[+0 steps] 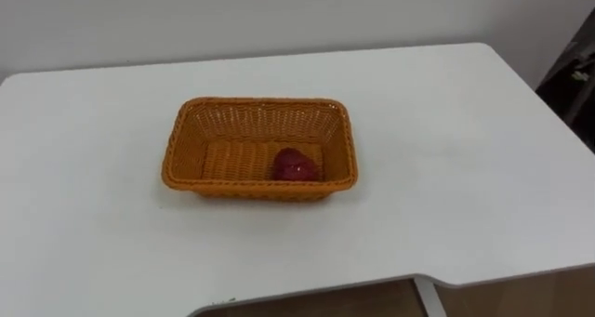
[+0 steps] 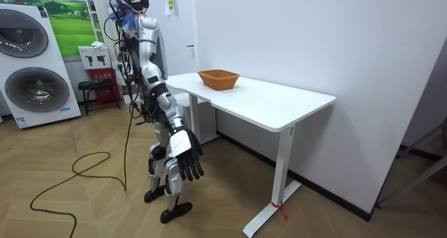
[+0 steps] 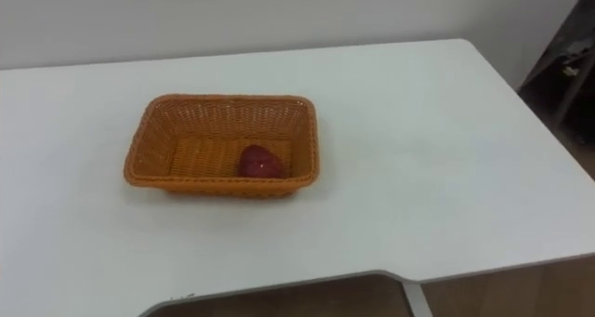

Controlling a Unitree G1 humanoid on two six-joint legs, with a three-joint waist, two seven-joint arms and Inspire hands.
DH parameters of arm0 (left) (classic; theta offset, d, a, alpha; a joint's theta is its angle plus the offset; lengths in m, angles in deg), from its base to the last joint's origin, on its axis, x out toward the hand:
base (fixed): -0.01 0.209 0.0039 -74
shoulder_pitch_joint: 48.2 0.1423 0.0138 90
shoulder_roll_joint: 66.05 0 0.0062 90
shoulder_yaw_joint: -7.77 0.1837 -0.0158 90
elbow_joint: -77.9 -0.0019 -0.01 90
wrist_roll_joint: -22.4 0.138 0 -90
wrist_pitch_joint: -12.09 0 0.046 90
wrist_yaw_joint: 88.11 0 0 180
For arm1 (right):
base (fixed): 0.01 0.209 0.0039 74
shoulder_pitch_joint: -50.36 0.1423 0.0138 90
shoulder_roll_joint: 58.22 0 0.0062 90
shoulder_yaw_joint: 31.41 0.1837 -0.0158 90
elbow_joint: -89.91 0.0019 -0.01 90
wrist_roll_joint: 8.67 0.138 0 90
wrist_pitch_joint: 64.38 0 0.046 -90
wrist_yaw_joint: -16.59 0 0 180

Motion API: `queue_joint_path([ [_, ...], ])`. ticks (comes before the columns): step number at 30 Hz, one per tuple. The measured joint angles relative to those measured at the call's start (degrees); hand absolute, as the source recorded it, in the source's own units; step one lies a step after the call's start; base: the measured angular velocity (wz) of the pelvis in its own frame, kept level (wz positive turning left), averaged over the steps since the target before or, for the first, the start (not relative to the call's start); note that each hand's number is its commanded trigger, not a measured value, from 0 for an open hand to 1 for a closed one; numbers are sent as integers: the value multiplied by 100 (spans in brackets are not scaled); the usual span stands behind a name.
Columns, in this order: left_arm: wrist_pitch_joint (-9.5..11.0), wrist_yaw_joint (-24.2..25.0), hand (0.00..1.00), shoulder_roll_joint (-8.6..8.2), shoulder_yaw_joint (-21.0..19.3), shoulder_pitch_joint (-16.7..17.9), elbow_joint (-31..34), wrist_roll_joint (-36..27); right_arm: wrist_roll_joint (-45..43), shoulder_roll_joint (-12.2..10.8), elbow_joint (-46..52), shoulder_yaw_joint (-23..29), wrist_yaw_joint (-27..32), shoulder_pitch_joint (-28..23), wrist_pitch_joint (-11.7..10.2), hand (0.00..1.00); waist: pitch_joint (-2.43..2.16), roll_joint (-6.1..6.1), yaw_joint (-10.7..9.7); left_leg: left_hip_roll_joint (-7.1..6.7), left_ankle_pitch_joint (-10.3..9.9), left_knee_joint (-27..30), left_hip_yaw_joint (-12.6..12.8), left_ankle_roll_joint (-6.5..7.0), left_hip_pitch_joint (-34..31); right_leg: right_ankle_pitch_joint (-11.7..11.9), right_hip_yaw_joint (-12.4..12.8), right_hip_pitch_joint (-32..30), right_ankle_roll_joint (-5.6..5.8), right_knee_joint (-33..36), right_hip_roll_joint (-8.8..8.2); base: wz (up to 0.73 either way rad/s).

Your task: Pick and place apple

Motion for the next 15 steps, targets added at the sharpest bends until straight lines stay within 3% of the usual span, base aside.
queue_joint_path([
  [5, -76, 117, 0, -5, 85, -89, -38, 88, -1015, -22, -266, -971, -1213, 120, 172, 0, 22, 63, 177, 9, 0, -13, 6, 0, -19, 7, 9, -11, -6, -6, 15, 0],
  [7, -78, 136, 0, -5, 361, -171, -61, 90, -1255, -96, -316, -1317, -1701, 258, 176, 0, 43, 96, 228, 6, 0, -14, -29, -1, -32, 6, -24, -5, -6, -16, 10, 7],
  [11, -112, 158, 0, -26, 656, -277, -118, 91, -1258, -211, -300, -1710, -2366, 409, 177, 0, 60, 128, 306, 2, 0, -10, -70, -1, -59, 4, -30, -6, -5, -22, 7, 6],
  [15, -276, 171, 0, -56, 687, -320, -216, 93, -1245, -207, -363, -1859, -2827, 449, 184, 0, 63, 140, 291, -6, 0, 9, -140, -1, -124, 0, -96, 4, -1, -32, -7, 7],
])
